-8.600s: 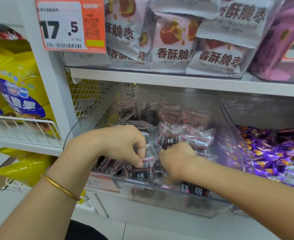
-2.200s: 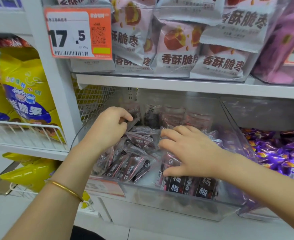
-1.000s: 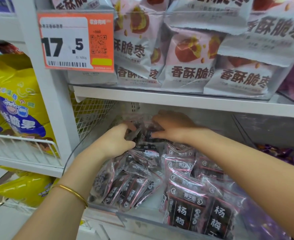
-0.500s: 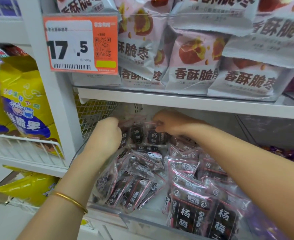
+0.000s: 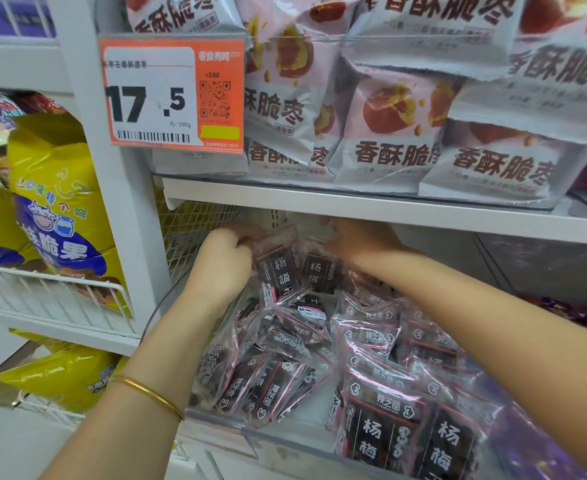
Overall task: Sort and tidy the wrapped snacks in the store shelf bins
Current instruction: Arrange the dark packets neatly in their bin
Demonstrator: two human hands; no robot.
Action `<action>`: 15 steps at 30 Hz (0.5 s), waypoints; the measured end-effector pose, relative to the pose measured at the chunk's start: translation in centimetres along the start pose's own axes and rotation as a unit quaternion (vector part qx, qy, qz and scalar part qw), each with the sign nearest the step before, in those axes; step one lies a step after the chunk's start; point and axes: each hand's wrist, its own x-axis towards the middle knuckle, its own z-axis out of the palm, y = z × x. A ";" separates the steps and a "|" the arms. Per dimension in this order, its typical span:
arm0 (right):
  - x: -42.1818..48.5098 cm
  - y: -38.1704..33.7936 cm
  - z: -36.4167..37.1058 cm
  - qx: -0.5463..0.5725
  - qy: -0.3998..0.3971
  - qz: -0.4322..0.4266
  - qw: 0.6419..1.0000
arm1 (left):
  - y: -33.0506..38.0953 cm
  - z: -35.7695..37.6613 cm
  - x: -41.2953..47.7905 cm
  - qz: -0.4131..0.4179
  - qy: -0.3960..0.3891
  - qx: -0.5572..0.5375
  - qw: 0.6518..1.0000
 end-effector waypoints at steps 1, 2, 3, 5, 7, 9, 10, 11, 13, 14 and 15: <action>-0.3 -0.2 -0.2 0.036 -0.008 0.009 0.999 | -0.1 0.1 0.1 -0.002 -0.017 -0.009 1.000; -0.6 -0.5 -0.3 0.062 -0.020 0.005 0.998 | -0.2 0.3 0.3 -0.002 -0.034 -0.020 0.999; -0.8 -0.8 -0.4 0.084 -0.041 -0.009 0.996 | -0.3 0.5 0.4 -0.002 -0.050 -0.032 0.998; -1.4 -1.1 -0.4 0.110 -0.075 -0.050 0.990 | -0.4 0.9 0.6 -0.006 -0.072 -0.068 0.995; -1.4 -1.0 0.1 0.081 -0.070 -0.074 0.992 | -0.2 1.3 0.6 -0.013 -0.089 -0.106 0.990; -1.3 -0.5 0.4 -0.003 -0.035 -0.072 0.997 | -0.3 1.5 0.7 -0.031 -0.111 -0.161 0.980; -1.4 -0.3 0.4 -0.042 -0.018 -0.066 0.997 | -0.5 1.4 0.9 -0.049 -0.118 -0.181 0.975; -1.4 -0.1 0.4 -0.062 -0.006 -0.054 0.997 | -0.8 1.4 1.2 -0.069 -0.118 -0.180 0.974; -1.7 0.2 0.1 -0.066 0.014 -0.031 0.997 | -1.6 1.5 1.8 -0.105 -0.107 -0.077 0.986; -1.8 0.3 0.1 -0.065 0.022 -0.027 0.997 | -1.9 1.6 2.0 -0.113 -0.110 0.015 0.987; -1.9 0.4 0.1 -0.067 0.026 -0.032 0.997 | -2.1 1.8 1.9 -0.120 -0.126 0.102 0.980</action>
